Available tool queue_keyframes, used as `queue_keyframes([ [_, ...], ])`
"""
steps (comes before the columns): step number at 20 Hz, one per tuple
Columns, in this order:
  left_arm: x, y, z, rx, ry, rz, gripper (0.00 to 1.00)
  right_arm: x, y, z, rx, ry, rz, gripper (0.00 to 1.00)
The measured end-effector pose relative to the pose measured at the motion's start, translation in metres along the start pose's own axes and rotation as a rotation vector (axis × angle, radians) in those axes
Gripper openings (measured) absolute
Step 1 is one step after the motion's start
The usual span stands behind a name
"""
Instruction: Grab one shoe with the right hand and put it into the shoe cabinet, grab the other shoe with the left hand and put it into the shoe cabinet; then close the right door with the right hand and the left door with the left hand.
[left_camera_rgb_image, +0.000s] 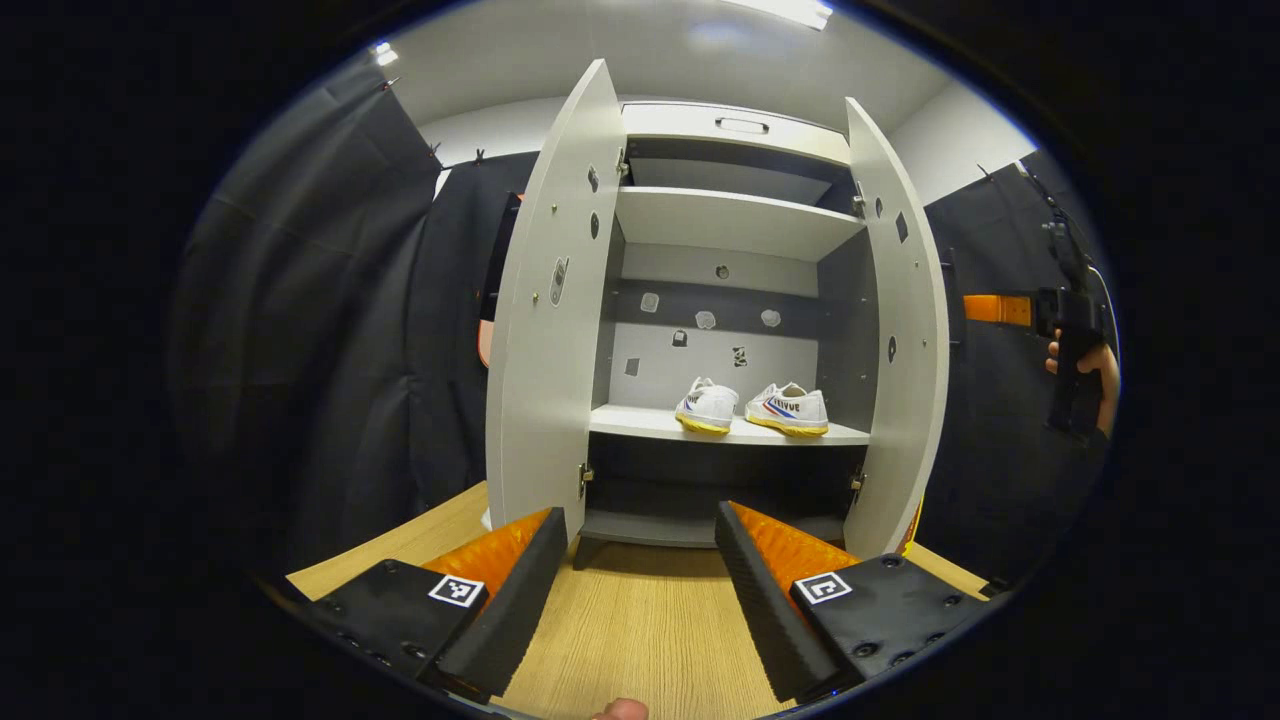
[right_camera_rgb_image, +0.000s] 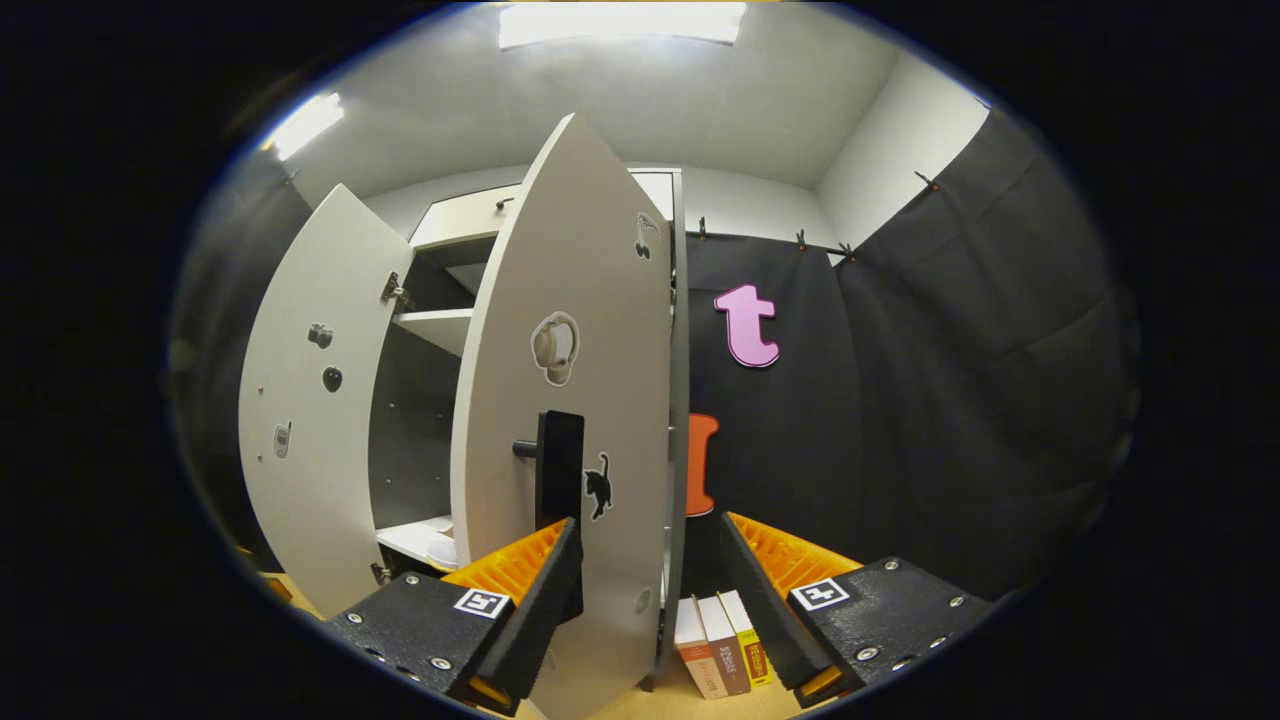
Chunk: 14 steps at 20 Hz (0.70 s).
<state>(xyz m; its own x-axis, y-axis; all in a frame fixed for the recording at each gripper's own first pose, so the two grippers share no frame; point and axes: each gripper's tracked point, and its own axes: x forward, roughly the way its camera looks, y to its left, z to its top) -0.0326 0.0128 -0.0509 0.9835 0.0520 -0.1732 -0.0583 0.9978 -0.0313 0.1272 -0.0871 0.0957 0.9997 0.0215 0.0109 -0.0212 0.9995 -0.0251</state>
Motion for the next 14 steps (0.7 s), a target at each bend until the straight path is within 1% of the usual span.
queue_keyframes([
  [4, -0.001, 0.005, -0.001, 0.004, 0.000, 0.008, 0.96, 0.008, 0.019, -0.002, 0.004, 0.000, 0.039, 0.87],
  [7, -0.003, 0.008, -0.003, 0.002, 0.004, 0.015, 0.97, 0.018, 0.053, -0.004, 0.030, 0.010, 0.109, 0.88],
  [10, -0.006, 0.013, -0.003, 0.001, 0.004, 0.027, 0.96, 0.035, 0.073, -0.006, 0.019, 0.008, 0.125, 0.92],
  [11, -0.008, 0.014, -0.004, -0.001, 0.003, 0.030, 0.96, 0.041, 0.078, -0.009, 0.016, 0.014, 0.129, 0.97],
  [13, -0.011, 0.018, -0.006, -0.001, 0.005, 0.037, 0.97, 0.051, 0.090, -0.012, 0.025, 0.029, 0.143, 0.97],
  [14, -0.011, 0.021, -0.006, 0.000, 0.005, 0.041, 0.97, 0.054, 0.094, -0.016, 0.029, 0.040, 0.147, 0.92],
])
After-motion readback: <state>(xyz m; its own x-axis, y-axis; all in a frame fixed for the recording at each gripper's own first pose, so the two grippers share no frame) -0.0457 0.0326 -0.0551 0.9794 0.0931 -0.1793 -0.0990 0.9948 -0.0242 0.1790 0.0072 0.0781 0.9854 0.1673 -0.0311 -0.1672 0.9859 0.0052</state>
